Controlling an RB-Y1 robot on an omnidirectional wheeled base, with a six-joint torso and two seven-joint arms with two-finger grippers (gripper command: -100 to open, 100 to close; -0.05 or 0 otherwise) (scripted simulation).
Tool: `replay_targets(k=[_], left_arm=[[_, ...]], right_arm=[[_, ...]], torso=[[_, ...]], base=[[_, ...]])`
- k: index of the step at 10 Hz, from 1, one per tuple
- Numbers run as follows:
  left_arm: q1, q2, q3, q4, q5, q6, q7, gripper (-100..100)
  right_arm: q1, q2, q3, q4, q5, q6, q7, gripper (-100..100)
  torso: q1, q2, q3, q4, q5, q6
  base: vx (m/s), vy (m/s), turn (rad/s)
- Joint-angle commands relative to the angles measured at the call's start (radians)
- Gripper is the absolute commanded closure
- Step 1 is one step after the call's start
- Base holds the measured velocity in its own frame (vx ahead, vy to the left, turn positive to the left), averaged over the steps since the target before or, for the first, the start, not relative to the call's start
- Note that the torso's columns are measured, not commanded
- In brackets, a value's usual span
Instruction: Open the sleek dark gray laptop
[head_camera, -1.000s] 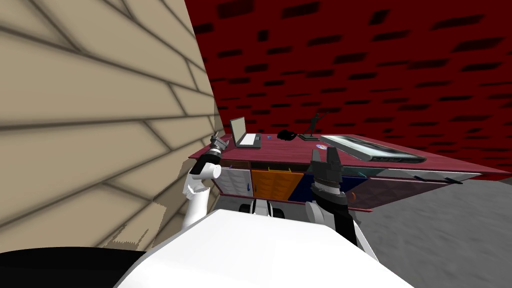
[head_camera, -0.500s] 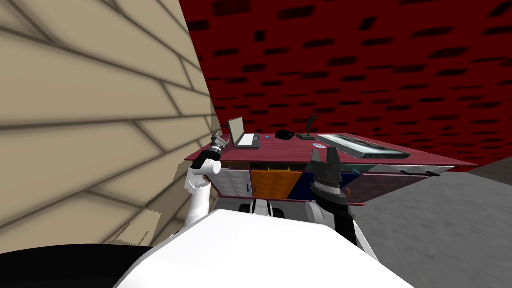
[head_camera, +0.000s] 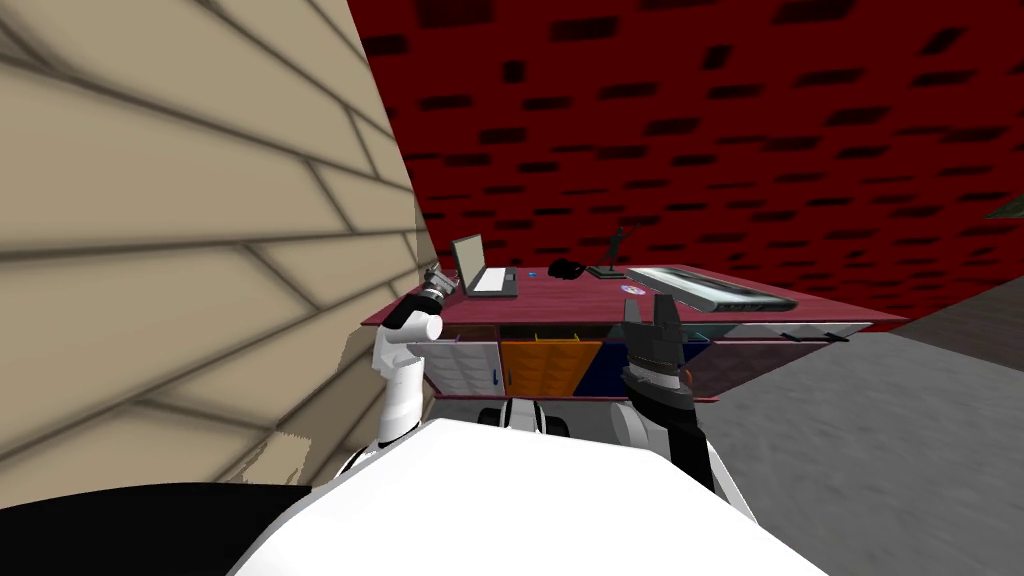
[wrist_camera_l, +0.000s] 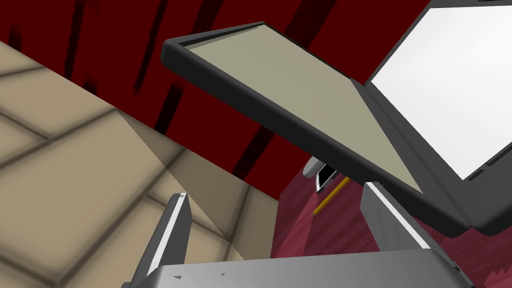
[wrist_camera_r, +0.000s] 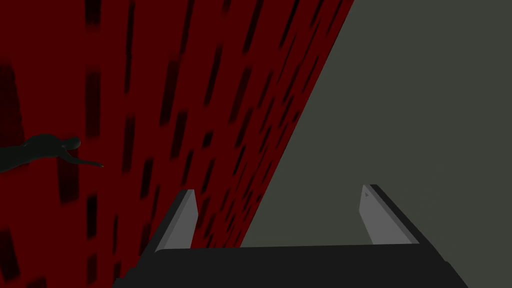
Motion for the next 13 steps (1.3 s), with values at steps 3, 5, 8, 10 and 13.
replay_targets(k=[3, 5, 8, 10, 13], left_arm=[[-0.082, 0.002, 0.036, 0.026, 0.004, 0.121, 0.047, -100], [-0.105, 0.004, 0.047, 0.034, 0.005, 0.171, 0.060, -100], [-0.146, 0.009, 0.065, 0.045, 0.006, 0.240, 0.083, -100], [-0.178, 0.016, 0.079, 0.053, 0.008, 0.292, 0.102, -100], [-0.214, 0.029, 0.095, 0.061, 0.009, 0.351, 0.123, -100]], right_arm=[[0.000, 0.000, 0.000, 0.000, 0.000, 0.000, 0.000, 0], [0.000, 0.000, 0.000, 0.000, 0.000, 0.000, 0.000, 0], [0.000, 0.000, 0.000, 0.000, 0.000, 0.000, 0.000, 0], [0.000, 0.000, 0.000, 0.000, 0.000, 0.000, 0.000, 0], [0.000, 0.000, 0.000, 0.000, 0.000, 0.000, 0.000, 0]], torso=[[0.000, 0.000, 0.000, 0.000, 0.000, 0.000], [0.000, 0.000, 0.000, 0.000, 0.000, 0.000], [0.000, 0.000, 0.000, 0.000, 0.000, 0.000], [0.000, 0.000, 0.000, 0.000, 0.000, 0.000], [0.000, 0.000, 0.000, 0.000, 0.000, 0.000]], base=[[0.000, 0.026, -0.094], [0.001, 0.025, -0.043], [0.001, 0.024, -0.069], [-0.003, 0.023, -0.097], [0.000, 0.022, -0.060]])
